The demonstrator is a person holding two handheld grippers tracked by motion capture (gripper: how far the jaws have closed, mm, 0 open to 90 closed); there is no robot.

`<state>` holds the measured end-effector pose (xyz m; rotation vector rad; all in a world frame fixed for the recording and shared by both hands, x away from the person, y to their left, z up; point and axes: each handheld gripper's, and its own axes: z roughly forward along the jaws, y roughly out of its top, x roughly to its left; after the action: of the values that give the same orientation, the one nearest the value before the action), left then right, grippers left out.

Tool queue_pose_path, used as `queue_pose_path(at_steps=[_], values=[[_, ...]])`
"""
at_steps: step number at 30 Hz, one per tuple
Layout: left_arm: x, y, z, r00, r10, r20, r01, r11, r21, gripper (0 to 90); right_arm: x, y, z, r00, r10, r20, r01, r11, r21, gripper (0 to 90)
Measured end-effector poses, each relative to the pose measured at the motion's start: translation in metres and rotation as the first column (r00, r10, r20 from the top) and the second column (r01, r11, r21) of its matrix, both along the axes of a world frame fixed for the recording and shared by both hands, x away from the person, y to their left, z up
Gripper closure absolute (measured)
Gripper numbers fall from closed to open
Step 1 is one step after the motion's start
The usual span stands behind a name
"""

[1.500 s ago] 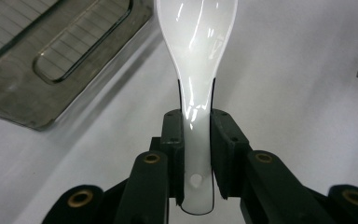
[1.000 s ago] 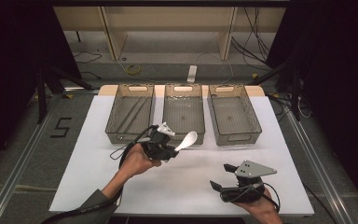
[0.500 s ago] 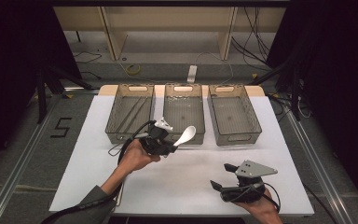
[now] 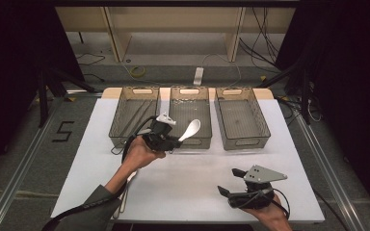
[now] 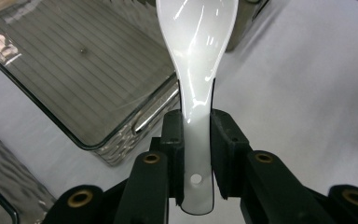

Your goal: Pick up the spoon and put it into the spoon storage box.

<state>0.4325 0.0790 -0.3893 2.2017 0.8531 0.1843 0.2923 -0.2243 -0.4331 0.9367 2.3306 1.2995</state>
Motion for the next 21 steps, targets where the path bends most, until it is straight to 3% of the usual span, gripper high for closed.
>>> queue_pose_path(at_steps=[11,21], values=[[0.015,0.003,0.009,0.999,0.042,0.013,-0.042,0.9987,-0.028,75.9,0.0,-0.001,0.001,0.9999,-0.014,0.01,0.013,0.9999,0.007,22.6],[0.03,-0.007,0.013,0.9978,0.063,0.02,-0.062,0.9979,-0.016,75.9,0.0,-0.001,0.001,0.9996,-0.022,0.016,0.022,0.9996,0.017,18.9]])
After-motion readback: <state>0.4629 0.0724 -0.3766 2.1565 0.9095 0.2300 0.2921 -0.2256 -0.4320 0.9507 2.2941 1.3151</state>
